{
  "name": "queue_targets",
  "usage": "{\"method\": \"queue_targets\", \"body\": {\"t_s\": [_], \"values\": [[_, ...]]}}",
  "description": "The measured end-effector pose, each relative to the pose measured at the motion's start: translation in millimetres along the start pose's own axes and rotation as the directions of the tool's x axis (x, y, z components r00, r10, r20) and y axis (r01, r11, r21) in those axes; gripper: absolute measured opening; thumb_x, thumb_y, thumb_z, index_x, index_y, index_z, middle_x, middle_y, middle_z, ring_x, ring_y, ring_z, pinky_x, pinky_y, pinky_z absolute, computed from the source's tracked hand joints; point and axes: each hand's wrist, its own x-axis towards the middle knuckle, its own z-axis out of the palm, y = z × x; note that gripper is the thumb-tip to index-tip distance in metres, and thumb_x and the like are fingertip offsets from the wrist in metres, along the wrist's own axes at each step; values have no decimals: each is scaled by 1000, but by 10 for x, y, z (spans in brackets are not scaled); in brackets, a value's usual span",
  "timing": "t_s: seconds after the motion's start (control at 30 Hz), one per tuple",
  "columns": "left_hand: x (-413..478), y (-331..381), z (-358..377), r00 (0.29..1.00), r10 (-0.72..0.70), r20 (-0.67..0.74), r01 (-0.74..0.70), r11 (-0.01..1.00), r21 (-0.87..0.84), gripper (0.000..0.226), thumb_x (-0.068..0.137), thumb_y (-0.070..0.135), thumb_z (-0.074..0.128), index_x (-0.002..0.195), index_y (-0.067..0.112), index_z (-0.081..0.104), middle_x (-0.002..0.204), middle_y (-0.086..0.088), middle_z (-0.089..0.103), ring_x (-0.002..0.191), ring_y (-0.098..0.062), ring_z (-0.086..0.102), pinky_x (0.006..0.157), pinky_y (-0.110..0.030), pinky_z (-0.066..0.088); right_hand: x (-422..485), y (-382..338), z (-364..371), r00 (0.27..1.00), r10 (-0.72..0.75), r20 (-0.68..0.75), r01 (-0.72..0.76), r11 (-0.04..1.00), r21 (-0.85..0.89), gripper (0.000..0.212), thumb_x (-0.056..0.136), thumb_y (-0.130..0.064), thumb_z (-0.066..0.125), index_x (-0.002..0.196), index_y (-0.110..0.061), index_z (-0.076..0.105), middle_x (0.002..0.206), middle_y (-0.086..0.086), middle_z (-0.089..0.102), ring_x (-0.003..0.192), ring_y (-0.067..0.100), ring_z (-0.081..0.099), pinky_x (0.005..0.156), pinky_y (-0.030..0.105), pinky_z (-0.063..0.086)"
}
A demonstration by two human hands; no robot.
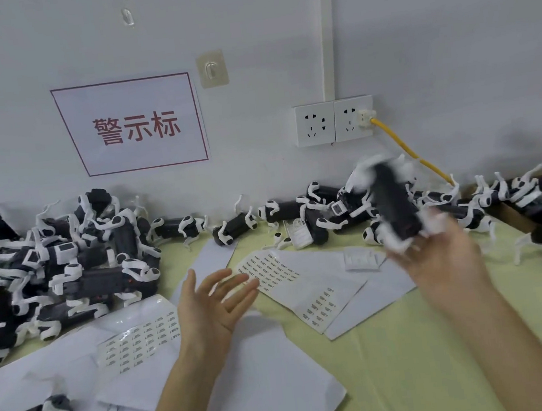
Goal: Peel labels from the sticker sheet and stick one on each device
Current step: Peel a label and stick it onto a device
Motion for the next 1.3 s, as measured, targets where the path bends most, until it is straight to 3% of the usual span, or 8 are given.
{"method": "queue_targets", "body": {"t_s": [0.07, 0.13, 0.33, 0.53, 0.83, 0.97, 1.07, 1.3], "values": [[20, 47, -54, 996, 58, -68, -60, 998, -37, 53, 106, 47, 40, 113, -2, 59, 115, -32, 67, 90, -45, 75, 65, -42, 65, 12, -203, -184, 990, -104, 94, 54, 900, 432, 53, 90, -41, 55, 131, -7, 53, 134, 20, 62, 116, 31, 68, 99, 44, 50], [25, 93, -93, 991, 95, -95, -105, 989, -100, 50, 106, 44, 44, 129, 1, 53, 119, -31, 67, 93, -45, 75, 66, -42, 64, 36, -275, -290, 983, -129, 130, 63, 906, 418, 72, 92, -54, 50, 149, -11, 40, 143, 20, 58, 131, 35, 58, 107, 49, 42], [89, 334, -356, 983, 95, -157, -161, 859, -486, 71, 104, 36, 54, 159, 7, 20, 131, -26, 62, 102, -39, 74, 86, -47, 56, 37, 162, -90, 996, 33, -87, -46, 988, -149, 42, 103, -36, 40, 131, -16, 64, 112, 6, 74, 88, 18, 67, 80, 31, 42], [153, 555, -609, 990, 138, -3, -102, 714, -693, 70, 102, 43, 53, 148, -7, 37, 135, -26, 62, 126, -35, 61, 103, -47, 47, -37, 368, 84, 994, 91, -59, -104, 956, -276, 29, 100, -25, 44, 100, -11, 70, 82, 3, 69, 64, 14, 57, 70, 30, 38], [176, 538, -500, 954, 290, -81, -301, 904, -305, 39, 106, 37, 49, 136, 14, 56, 136, 2, 68, 124, -19, 66, 102, -39, 51, -62, 407, 124, 991, 123, -52, -134, 938, -321, 27, 99, -24, 46, 93, -11, 68, 75, 1, 66, 67, 16, 53, 70, 29, 37], [168, 566, -514, 960, 272, -64, -272, 856, -440, 51, 103, 37, 57, 145, 19, 35, 142, -19, 59, 120, -32, 68, 100, -46, 52, -62, 436, 127, 990, 135, -45, -142, 930, -338, 26, 99, -23, 46, 92, -11, 68, 73, 1, 66, 64, 16, 54, 69, 30, 37], [196, 565, -555, 965, 260, -23, -245, 871, -426, 60, 104, 41, 51, 158, 27, 28, 152, -15, 48, 122, -37, 65, 104, -50, 49, -62, 452, 121, 990, 139, -35, -143, 926, -350, 26, 99, -22, 46, 91, -11, 67, 73, 1, 66, 62, 15, 54, 68, 30, 38], [266, 560, -560, 929, 353, -107, -362, 928, -85, 36, 107, 31, 48, 140, 20, 55, 138, 5, 65, 116, -24, 71, 91, -38, 53, -49, 487, 100, 987, 162, -6, -153, 919, -363, 26, 96, -21, 49, 88, -12, 71, 77, 2, 65, 63, 16, 54, 68, 31, 38]]}}
